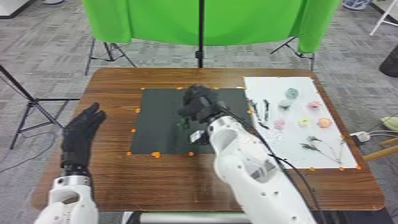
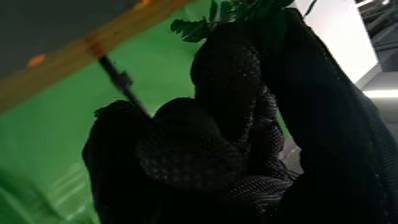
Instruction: Arrange flowers
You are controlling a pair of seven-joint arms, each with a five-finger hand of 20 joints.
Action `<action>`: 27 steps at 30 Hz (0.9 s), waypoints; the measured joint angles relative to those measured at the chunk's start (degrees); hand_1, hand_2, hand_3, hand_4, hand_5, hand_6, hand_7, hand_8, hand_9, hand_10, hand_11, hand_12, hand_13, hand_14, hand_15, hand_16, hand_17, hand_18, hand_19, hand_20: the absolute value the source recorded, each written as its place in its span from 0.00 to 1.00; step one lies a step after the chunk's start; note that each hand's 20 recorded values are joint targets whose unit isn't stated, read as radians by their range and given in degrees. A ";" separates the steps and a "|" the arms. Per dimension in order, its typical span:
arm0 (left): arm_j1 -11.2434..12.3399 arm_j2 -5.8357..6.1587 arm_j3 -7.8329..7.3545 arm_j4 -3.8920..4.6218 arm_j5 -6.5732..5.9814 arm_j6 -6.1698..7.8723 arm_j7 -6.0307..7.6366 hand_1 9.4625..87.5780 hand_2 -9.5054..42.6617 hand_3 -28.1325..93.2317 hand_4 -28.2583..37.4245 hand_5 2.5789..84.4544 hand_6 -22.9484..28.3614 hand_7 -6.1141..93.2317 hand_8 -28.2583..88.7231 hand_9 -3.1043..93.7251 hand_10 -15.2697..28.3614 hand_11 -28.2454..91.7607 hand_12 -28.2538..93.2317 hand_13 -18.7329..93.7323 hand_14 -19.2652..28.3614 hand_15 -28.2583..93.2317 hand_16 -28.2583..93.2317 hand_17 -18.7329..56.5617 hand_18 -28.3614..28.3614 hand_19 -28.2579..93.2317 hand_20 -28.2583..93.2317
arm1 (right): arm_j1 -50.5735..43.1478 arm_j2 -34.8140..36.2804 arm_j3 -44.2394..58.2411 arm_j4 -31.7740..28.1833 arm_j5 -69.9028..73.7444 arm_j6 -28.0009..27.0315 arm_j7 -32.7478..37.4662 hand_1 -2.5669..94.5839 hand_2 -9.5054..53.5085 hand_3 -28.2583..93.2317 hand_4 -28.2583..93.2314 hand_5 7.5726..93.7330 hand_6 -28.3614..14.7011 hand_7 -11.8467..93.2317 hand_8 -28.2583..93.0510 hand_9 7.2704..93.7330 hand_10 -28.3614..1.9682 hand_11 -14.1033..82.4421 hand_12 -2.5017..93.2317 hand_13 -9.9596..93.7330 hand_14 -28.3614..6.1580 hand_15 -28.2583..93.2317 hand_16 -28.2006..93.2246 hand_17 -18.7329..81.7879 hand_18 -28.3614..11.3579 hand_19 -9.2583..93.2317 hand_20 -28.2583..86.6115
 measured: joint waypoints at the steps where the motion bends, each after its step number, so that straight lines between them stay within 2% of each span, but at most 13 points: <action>1: -0.07 -0.07 0.31 0.00 0.14 -0.14 0.01 0.18 0.11 0.79 0.11 0.55 0.49 0.18 0.19 0.49 0.65 0.35 0.32 0.48 0.72 0.31 0.25 0.38 0.69 0.26 0.41 | 0.00 -0.62 -0.33 0.59 0.21 -0.11 0.14 0.61 0.00 0.70 0.28 0.75 0.62 0.54 0.47 0.93 0.58 0.64 0.35 1.00 0.80 0.77 0.41 0.94 0.59 1.00 0.64; 8: -0.02 -0.88 1.30 -0.95 1.55 -1.15 -0.11 0.18 0.11 0.79 0.11 0.55 0.49 0.18 0.19 0.49 0.65 0.36 0.32 0.48 0.72 0.31 0.25 0.38 0.69 0.26 0.41 | -0.07 -2.13 -3.90 4.31 0.37 -0.61 -0.05 0.62 0.00 0.70 0.28 0.74 0.62 0.55 0.46 0.93 0.58 0.64 0.35 1.00 0.80 0.77 0.41 0.94 0.59 1.00 0.64; 11: -0.15 -1.23 2.05 -0.94 1.74 -1.59 -0.17 0.18 0.11 0.79 0.12 0.55 0.49 0.18 0.19 0.49 0.65 0.36 0.33 0.48 0.72 0.31 0.25 0.37 0.69 0.26 0.41 | -0.41 -3.26 -4.20 6.23 -1.81 -0.72 -0.72 0.62 0.00 0.69 0.28 0.74 0.62 0.55 0.46 0.93 0.58 0.64 0.34 1.00 0.80 0.77 0.41 0.94 0.59 1.00 0.64; 17: -1.44 -1.27 3.79 -0.46 2.04 -2.58 -0.42 0.18 0.11 0.79 0.12 0.55 0.49 0.18 0.19 0.49 0.65 0.36 0.33 0.48 0.72 0.31 0.25 0.37 0.69 0.26 0.41 | -0.55 -5.38 -4.42 9.23 -2.87 0.22 -0.24 0.62 0.00 0.69 0.27 0.74 0.62 0.55 0.46 0.92 0.58 0.64 0.34 1.00 0.80 0.77 0.41 0.94 0.59 1.00 0.63; 21: -3.36 -1.08 5.14 0.50 2.06 -3.37 -0.66 0.18 0.11 0.80 0.12 0.55 0.49 0.18 0.19 0.49 0.65 0.36 0.33 0.48 0.72 0.31 0.25 0.37 0.69 0.26 0.41 | 0.24 -6.76 -4.72 11.60 -1.87 3.00 1.03 0.63 0.00 0.68 0.26 0.73 0.62 0.55 0.45 0.93 0.58 0.62 0.34 1.00 0.80 0.76 0.42 0.93 0.60 1.00 0.61; 24: -4.12 -1.06 5.64 0.81 2.24 -4.12 -0.83 0.18 0.10 0.80 0.12 0.55 0.49 0.18 0.19 0.49 0.65 0.36 0.33 0.48 0.73 0.32 0.25 0.37 0.69 0.26 0.41 | 0.64 -7.26 -4.79 12.57 -0.99 6.09 1.45 0.63 0.00 0.68 0.25 0.73 0.63 0.55 0.45 0.93 0.58 0.62 0.33 1.00 0.79 0.75 0.42 0.93 0.60 1.00 0.60; 27: -4.46 -1.07 5.91 0.91 2.28 -4.55 -0.89 0.18 0.10 0.80 0.12 0.55 0.49 0.18 0.19 0.49 0.65 0.36 0.33 0.48 0.73 0.32 0.25 0.37 0.69 0.26 0.41 | 1.02 -7.65 -4.81 13.15 0.22 8.20 1.88 0.65 0.00 0.61 0.23 0.74 0.63 0.54 0.44 0.93 0.56 0.61 0.31 1.00 0.79 0.74 0.42 0.93 0.61 1.00 0.58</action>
